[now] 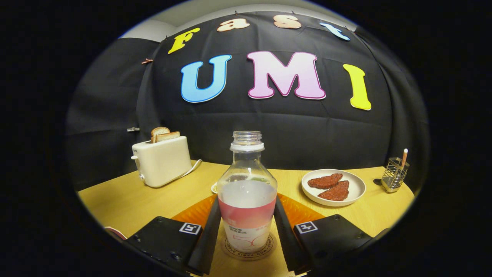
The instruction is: Take the bottle from table, then pour the juice into the cup, finally place the bottle on the coaster
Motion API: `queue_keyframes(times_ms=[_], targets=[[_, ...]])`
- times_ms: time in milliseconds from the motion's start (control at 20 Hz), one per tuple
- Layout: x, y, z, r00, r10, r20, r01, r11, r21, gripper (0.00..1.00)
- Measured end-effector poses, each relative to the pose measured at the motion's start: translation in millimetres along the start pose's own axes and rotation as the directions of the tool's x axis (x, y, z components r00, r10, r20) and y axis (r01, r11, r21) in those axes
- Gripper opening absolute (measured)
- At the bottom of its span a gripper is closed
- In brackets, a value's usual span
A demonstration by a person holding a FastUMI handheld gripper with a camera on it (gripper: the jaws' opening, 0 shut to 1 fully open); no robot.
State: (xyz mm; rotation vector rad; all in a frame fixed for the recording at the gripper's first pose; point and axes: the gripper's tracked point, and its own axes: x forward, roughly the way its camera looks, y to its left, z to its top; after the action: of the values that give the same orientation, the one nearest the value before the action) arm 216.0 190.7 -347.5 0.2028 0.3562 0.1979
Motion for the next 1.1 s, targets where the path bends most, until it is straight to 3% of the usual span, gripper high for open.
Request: queue_keyframes(times_ms=[250,450,650,1100], targets=[[-5.7,5.5,-10.2,0.999,0.019,-0.026,-0.018,0.999,0.045,0.79],[-12.2,2.8,-5.4,1.0,-0.003,-0.012,0.003,1.0,-0.003,0.97],[-24.4,7.4,-3.5,0.999,0.008,-0.034,-0.008,1.0,0.009,0.98],[-99.5,-1.6,53.1,1.0,-0.022,0.005,0.022,1.0,0.007,0.98]])
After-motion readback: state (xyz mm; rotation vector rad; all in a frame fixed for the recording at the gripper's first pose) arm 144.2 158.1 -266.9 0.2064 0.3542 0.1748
